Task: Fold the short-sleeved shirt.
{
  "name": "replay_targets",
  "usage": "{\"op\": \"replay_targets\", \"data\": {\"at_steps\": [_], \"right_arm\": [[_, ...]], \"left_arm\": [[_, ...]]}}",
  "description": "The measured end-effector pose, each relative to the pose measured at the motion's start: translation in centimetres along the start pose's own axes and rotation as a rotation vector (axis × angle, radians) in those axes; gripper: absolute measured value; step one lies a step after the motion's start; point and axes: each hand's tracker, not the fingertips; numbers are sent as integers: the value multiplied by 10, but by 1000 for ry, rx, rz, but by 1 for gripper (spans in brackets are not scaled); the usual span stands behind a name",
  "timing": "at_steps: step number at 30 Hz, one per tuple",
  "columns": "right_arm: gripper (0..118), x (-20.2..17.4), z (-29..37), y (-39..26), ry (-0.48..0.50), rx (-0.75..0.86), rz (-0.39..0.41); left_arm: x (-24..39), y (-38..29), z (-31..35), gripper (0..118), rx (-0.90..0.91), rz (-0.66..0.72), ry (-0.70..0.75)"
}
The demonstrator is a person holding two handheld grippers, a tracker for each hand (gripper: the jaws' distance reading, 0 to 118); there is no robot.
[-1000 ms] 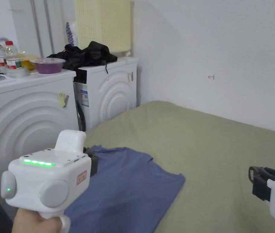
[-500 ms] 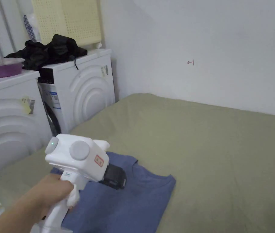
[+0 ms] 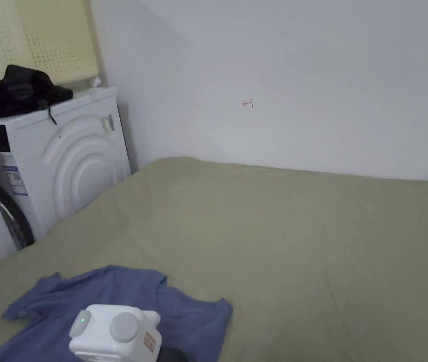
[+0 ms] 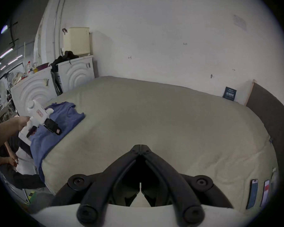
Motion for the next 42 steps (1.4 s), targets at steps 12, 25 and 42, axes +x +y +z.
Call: {"op": "replay_targets", "data": {"at_steps": [12, 25, 42], "right_arm": [[0, 28, 18, -31, -1, -58, -79], [0, 68, 80, -15, -60, 50, -130], [0, 206, 197, -61, -442, 69, -282]], "left_arm": [[-8, 7, 81, 15, 115, 70, -36], [106, 45, 238, 15, 409, -156, -240], [532, 16, 147, 15, 182, -653, -728]]}}
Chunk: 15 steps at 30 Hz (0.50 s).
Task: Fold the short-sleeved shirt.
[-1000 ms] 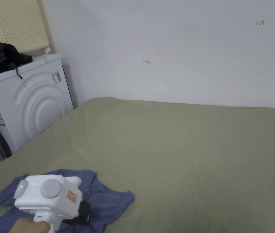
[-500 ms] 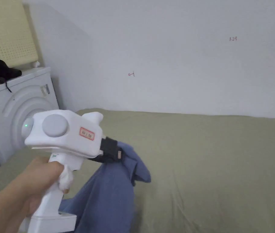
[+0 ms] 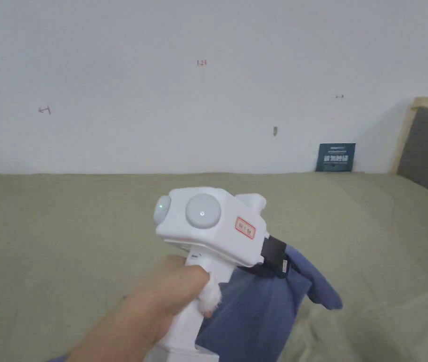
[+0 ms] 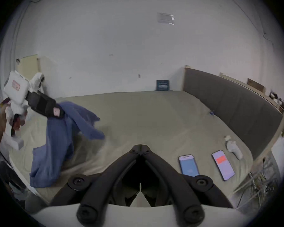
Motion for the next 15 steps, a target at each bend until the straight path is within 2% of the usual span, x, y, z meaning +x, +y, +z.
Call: {"op": "replay_targets", "data": {"at_steps": [4, 5, 6, 7, 8, 10, 12, 14, 15], "right_arm": [[0, 15, 1, -10, -42, -17, -8], [0, 17, 0, -11, -43, -20, -14], [0, 19, -2, -13, -42, -24, -21], [0, 19, -4, -14, -41, -25, -25], [0, 18, -6, -14, -39, -28, -26], [0, 14, -10, -13, -18, -36, -33], [0, 8, -13, -10, 12, -32, -34], [0, -1, -15, -7, 44, -27, -35], [0, -5, -15, -6, 58, -21, -37]], "left_arm": [[30, -35, -73, 16, -101, -5, -43], [28, -45, -85, 21, -109, 0, -49], [27, -57, -96, 42, -110, 22, -47], [22, -68, -102, 86, -105, 87, -60], [16, -76, -104, 107, -108, 147, -80], [4, -91, -96, 108, -84, 240, -90], [-11, -96, -68, 107, -24, 257, -77], [-15, -99, -12, 103, 70, 223, 27], [-20, -100, 17, 96, 124, 198, 93]]}}
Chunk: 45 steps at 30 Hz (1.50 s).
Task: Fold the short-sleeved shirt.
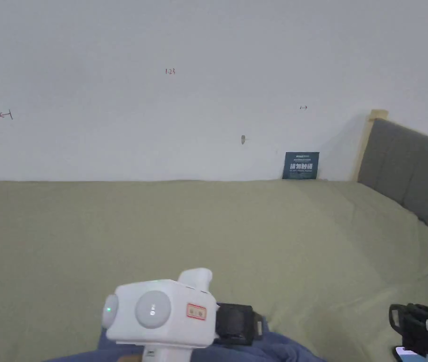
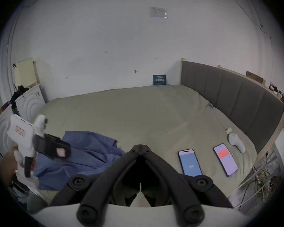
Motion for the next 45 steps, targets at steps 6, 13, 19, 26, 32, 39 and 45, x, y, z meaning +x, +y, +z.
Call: {"op": "replay_targets", "data": {"at_steps": [6, 13, 19, 26, 32, 39, 45], "right_arm": [[0, -27, -1, 5, 61, 23, 13], [0, -44, -13, -13, 97, -3, -2], [0, -62, -19, -17, 117, -47, 31], [0, -58, -31, -16, 105, -53, 53], [0, -49, -50, -20, 82, -96, 63], [0, -40, -74, -32, 68, -145, 54], [91, -30, -100, -45, 152, -262, 5]], "left_arm": [[-55, -20, 173, 0, 367, -29, 365], [-109, -99, 278, 0, 417, 61, 665], [-150, -112, 264, 0, 351, 180, 678], [-208, -58, 191, 37, 105, 203, 564], [-258, -39, 108, 116, -120, 269, 620], [-280, -61, 66, 61, -221, 358, 695], [-273, -58, 96, 5, 10, 409, 488]]}}
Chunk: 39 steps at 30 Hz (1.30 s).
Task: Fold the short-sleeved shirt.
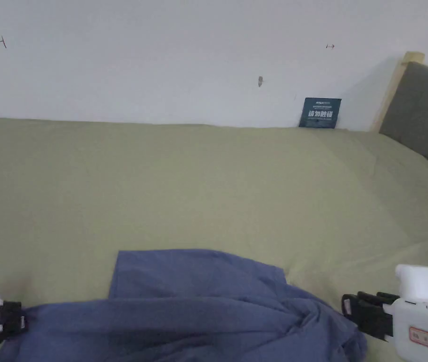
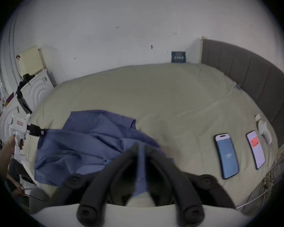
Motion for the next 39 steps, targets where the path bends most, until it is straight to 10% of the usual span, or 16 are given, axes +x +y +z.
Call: {"op": "replay_targets", "data": {"at_steps": [12, 15, 18, 39], "right_arm": [[85, -14, -55, -13, 68, -180, -12], [6, -10, -68, -11, 55, -253, -53], [6, -5, -66, -12, 66, -212, -142], [6, -45, 30, 171, 215, 264, 53]], "left_arm": [[25, -3, 30, 5, 31, -181, 36], [24, -3, 27, 5, 24, -184, 35], [19, -2, 29, 5, 35, -174, 34], [64, 108, 217, 5, 498, -231, -81]]}}
